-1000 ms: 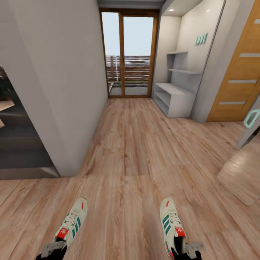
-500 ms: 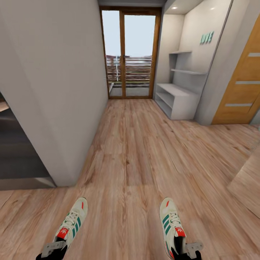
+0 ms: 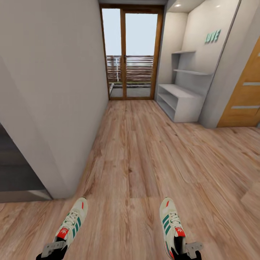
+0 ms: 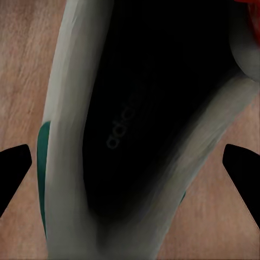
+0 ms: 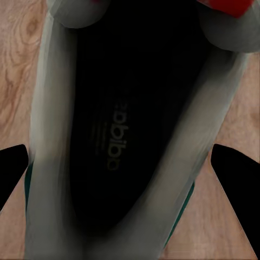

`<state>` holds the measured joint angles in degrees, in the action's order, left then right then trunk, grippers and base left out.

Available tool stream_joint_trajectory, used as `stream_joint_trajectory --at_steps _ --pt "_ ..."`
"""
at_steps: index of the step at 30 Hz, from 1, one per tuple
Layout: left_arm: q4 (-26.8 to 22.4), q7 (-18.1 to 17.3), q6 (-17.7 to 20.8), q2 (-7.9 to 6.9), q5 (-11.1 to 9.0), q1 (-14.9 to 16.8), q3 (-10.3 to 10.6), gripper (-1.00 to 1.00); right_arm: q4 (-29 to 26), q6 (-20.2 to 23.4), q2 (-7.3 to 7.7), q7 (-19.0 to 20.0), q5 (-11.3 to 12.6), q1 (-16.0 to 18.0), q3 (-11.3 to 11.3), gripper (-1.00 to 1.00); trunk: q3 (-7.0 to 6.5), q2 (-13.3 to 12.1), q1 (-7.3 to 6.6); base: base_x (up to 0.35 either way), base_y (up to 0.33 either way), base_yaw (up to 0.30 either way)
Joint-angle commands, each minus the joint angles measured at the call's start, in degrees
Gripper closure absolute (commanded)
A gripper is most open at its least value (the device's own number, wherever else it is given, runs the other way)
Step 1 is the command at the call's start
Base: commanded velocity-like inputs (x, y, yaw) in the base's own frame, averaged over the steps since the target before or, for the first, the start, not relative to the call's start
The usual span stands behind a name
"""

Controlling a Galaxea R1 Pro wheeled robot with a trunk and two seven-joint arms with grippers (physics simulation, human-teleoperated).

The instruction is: Pick up the two gym shoes and the two sandals from the corridor floor and place them onto the hallstand (shoe rack) in the corridor, making sure they are on the rack and not on the floor. Arrange them so the two gym shoes are next to each other and the two sandals are next to each other.

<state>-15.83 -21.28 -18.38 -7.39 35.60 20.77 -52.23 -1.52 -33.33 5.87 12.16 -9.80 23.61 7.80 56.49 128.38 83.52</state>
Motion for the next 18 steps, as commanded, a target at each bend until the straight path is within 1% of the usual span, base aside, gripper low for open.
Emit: stream_joint_trajectory --at_steps 1,4,7,10,13,16,18 --pt "0.0 -0.3 -0.2 0.01 0.4 0.1 -0.5 1.0 0.0 -0.2 0.02 0.2 -0.4 0.0 0.6 1.0 0.05 0.0 0.02 0.339 0.088 0.0" --pt "0.0 -0.3 -0.2 0.03 0.4 0.1 -0.5 1.0 0.0 0.0 -0.02 0.2 -0.5 0.0 0.4 1.0 0.05 0.0 0.02 0.339 0.088 0.0" --pt "0.0 -0.3 -0.2 0.02 0.4 0.1 -0.5 1.0 -0.1 0.3 -0.43 0.2 -0.5 0.0 0.3 1.0 0.05 0.0 0.02 0.34 0.088 0.0" --pt "0.0 -0.3 -0.2 0.01 0.4 0.1 -0.5 1.0 0.0 0.7 -1.59 0.1 -0.7 0.0 0.2 1.0 0.05 0.0 0.02 0.34 0.088 0.0" --pt "0.0 -0.3 -0.2 0.01 0.4 0.1 -0.5 1.0 -0.2 0.7 -1.89 -0.2 -0.7 -0.5 0.2 1.0 0.05 0.0 0.02 0.34 0.088 0.0" --pt "0.0 -0.3 -0.2 0.01 0.4 0.1 -0.5 1.0 -0.5 0.6 -1.83 -0.4 -0.7 -0.7 0.3 1.0 0.05 0.0 0.02 0.34 0.087 0.0" --pt "0.0 -0.3 -0.2 0.01 0.4 0.1 -0.5 1.0 -2.4 0.3 -2.1 -0.5 -0.7 -0.9 0.2 1.0 0.05 0.0 0.02 0.339 0.087 0.0"
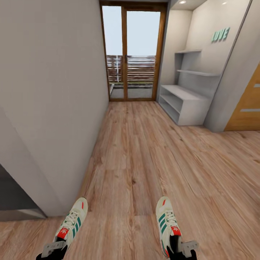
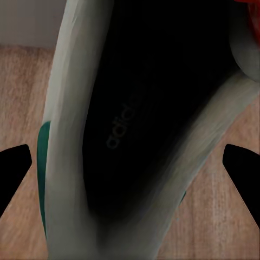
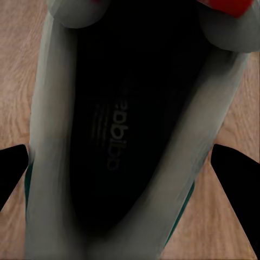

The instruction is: Pick up the two gym shoes and the two sandals from the corridor floor and place them onto the hallstand (shoe rack) in the corridor, making sure they are on the rack and not on the floor. Arrange them so the two gym shoes are next to each other and the two sandals are next to each other.

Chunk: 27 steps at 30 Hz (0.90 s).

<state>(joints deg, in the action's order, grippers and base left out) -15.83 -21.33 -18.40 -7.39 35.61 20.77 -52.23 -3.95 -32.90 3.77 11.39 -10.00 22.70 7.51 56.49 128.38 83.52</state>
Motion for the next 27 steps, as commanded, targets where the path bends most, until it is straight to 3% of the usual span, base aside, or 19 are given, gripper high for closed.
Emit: stream_joint_trajectory --at_steps 1,7,16,27 --pt "0.0 -0.3 -0.2 0.01 0.4 0.1 -0.5 1.0 -0.7 -0.2 -0.03 0.2 -0.5 0.0 0.5 1.0 0.05 0.0 0.03 0.34 0.087 0.0" --pt "0.0 -0.3 -0.3 0.06 0.4 0.1 -0.5 1.0 -7.4 -0.3 0.07 0.2 -0.5 0.0 0.6 1.0 0.05 0.0 0.03 0.34 0.085 0.0" --pt "0.1 -0.3 -0.3 0.14 0.4 0.1 -0.4 1.0 -7.5 -0.1 1.26 0.3 -0.5 -0.1 0.5 1.0 0.05 0.0 0.03 0.339 0.02 0.0" --pt "0.2 -0.3 -0.3 0.13 0.4 0.1 -0.4 1.0 -7.5 -0.1 1.41 0.4 -0.7 -0.1 0.4 1.0 0.05 0.0 0.03 0.339 0.001 0.0"
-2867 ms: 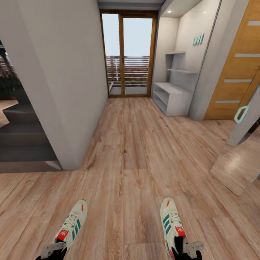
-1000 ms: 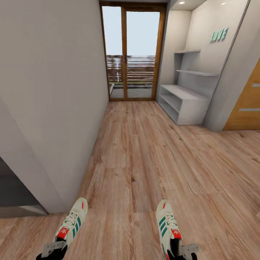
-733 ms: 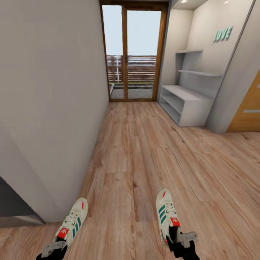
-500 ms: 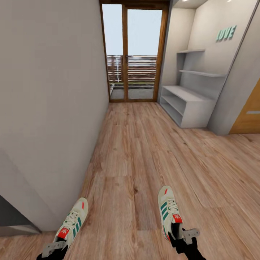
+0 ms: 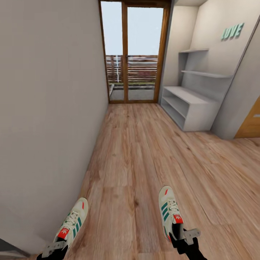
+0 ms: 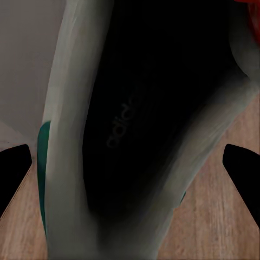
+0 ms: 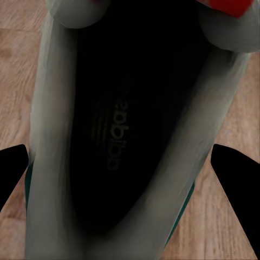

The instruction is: Pick up the two gym shoes and the two sandals from the corridor floor and place them onto the hallstand (shoe rack) in the corridor, making sure they are on the rack and not on the floor. Arrange them so the two gym shoes are next to each other and the two sandals are next to each other.

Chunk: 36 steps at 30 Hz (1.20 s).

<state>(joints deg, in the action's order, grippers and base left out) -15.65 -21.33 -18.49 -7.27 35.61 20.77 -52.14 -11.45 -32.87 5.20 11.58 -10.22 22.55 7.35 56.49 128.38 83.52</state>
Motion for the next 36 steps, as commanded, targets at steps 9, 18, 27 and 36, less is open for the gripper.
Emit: stream_joint_trajectory --at_steps 9,18,27,36 --pt "0.0 -0.3 -0.2 0.03 0.4 0.1 -0.5 1.0 0.0 -0.2 -0.1 0.2 -0.4 0.0 0.6 1.0 0.05 0.0 0.02 0.34 0.0 0.0" --pt "0.8 -0.3 -0.2 -0.02 0.5 0.1 -0.5 1.0 0.1 -0.2 -0.08 0.0 -0.3 0.0 0.6 1.0 0.05 0.0 0.02 0.332 -0.044 0.0" --pt "1.1 -0.3 -0.2 -0.02 0.5 0.1 -0.5 1.0 1.9 -0.2 -0.07 0.0 -0.2 0.0 0.7 1.0 0.05 0.0 0.02 0.319 -0.115 0.0" --pt "1.1 -0.3 -0.2 -0.03 0.5 0.1 -0.5 1.0 2.1 -0.2 -0.05 0.1 -0.2 0.0 0.6 1.0 0.05 0.0 0.02 0.331 -0.043 0.0"
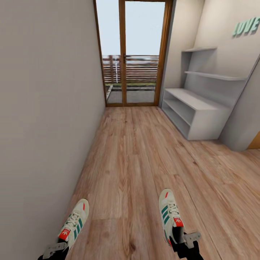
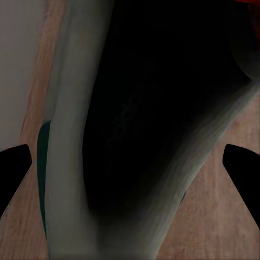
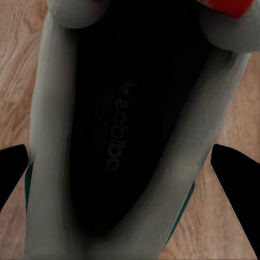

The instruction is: Pick up the two gym shoes and the two sandals from the corridor floor and place them onto the hallstand (shoe rack) in the corridor, making sure they are on the rack and not on the floor. Arrange them so the two gym shoes are next to each other and the two sandals are next to each other.

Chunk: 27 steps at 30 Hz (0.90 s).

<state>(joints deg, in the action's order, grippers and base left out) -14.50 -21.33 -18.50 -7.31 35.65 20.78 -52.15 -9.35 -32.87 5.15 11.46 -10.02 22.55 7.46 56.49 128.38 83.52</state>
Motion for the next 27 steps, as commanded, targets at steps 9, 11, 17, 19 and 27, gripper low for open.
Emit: stream_joint_trajectory --at_steps 9,11,17,19,27 --pt "0.0 -0.3 -0.2 -0.05 0.4 0.1 -0.5 1.0 0.0 -0.2 0.02 0.1 -0.4 0.0 0.6 1.0 0.05 0.0 0.02 0.337 -0.001 0.082" --pt "0.0 -0.3 -0.2 -0.06 0.5 0.1 -0.5 1.0 -0.1 -0.2 0.03 0.1 -0.4 0.0 0.7 1.0 0.05 0.0 0.02 0.339 0.0 0.165" --pt "0.0 -0.3 -0.2 -0.06 0.5 0.1 -0.6 1.0 -0.1 -0.2 0.03 0.1 -0.3 0.0 0.7 1.0 0.05 0.0 0.02 0.339 0.0 0.042" --pt "0.0 -0.3 -0.2 -0.07 0.5 0.1 -0.6 1.0 -0.1 -0.2 0.03 0.1 -0.3 0.0 0.7 1.0 0.05 0.0 0.02 0.339 0.0 0.007" --pt "0.0 -0.3 -0.2 0.0 0.5 0.1 -0.5 1.0 0.0 -0.2 -0.07 0.1 -0.3 0.0 0.7 1.0 0.05 0.0 0.02 0.339 0.0 0.002"
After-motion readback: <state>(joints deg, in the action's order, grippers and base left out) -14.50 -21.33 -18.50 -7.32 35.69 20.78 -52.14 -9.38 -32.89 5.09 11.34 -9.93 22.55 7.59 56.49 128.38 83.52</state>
